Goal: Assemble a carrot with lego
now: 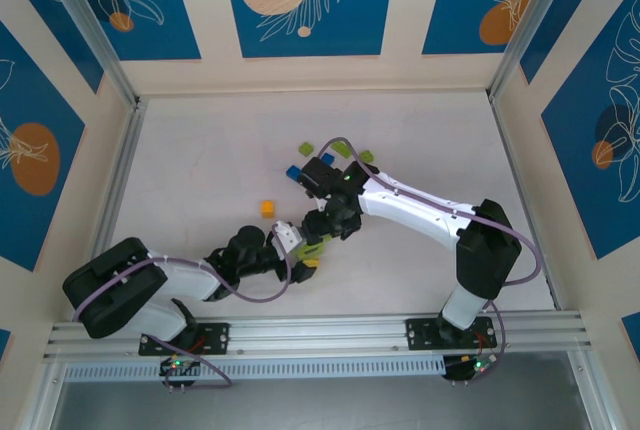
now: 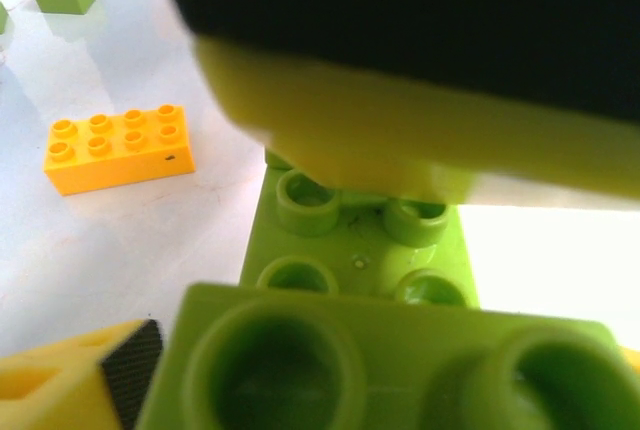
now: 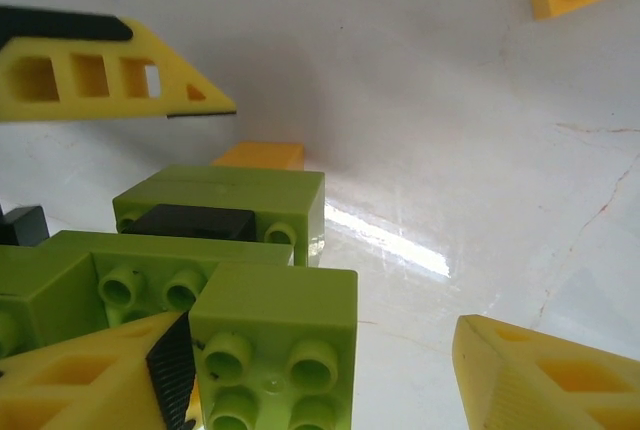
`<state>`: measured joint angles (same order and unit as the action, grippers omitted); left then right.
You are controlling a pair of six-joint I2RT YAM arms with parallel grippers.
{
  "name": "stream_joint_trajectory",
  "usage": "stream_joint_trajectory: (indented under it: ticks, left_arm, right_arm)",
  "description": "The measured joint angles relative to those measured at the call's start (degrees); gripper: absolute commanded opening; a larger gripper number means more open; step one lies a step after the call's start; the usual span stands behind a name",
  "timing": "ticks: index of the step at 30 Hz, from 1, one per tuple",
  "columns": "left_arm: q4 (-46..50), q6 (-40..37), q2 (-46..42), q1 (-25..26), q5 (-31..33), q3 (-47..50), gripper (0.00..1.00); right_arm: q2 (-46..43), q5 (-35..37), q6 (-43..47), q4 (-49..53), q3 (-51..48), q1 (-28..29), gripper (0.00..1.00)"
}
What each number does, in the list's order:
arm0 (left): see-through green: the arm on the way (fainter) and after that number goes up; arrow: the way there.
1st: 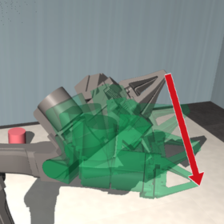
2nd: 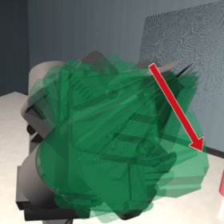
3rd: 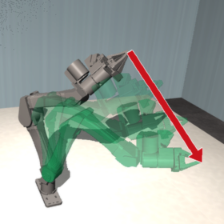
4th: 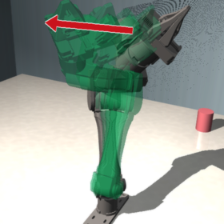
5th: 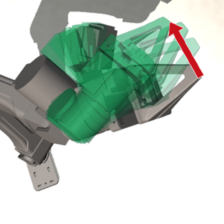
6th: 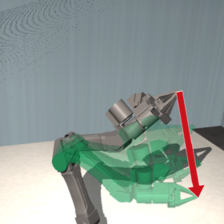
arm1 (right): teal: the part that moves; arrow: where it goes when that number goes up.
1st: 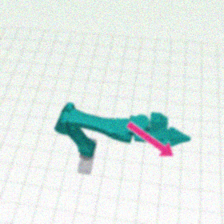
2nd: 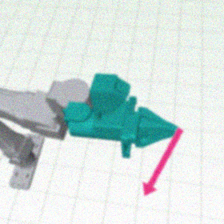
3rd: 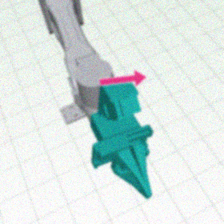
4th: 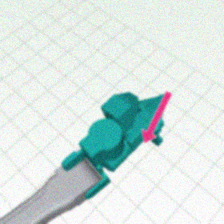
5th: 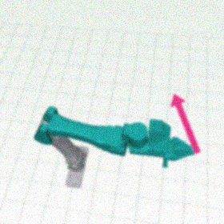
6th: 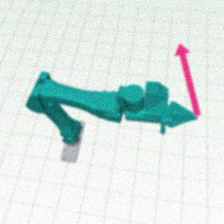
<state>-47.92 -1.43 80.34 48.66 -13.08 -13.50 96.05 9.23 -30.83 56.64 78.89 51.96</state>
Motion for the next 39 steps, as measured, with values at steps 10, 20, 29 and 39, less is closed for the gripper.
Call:
stream_joint_trajectory:
  ticks: [10,20,29,39]
  left_arm:
    - [2.3,0.5,-4.6,0.0,0.7,1.2,1.00]
    - [2.4,1.1,-7.2,0.0,1.3,1.2,1.00]
    - [2.3,1.1,-7.0,0.0,1.4,1.2,1.00]
    - [2.3,1.1,-6.5,0.0,1.4,1.2,1.00]
  right_arm:
    - [0.0,-2.6,0.0,-0.3,0.0,0.4,0.71]
    - [0.0,-4.4,0.0,-1.3,0.0,1.6,0.71]
    - [0.0,-3.9,0.0,-1.2,0.0,1.6,0.71]
    - [0.0,-3.5,0.6,-1.3,0.1,0.9,0.71]
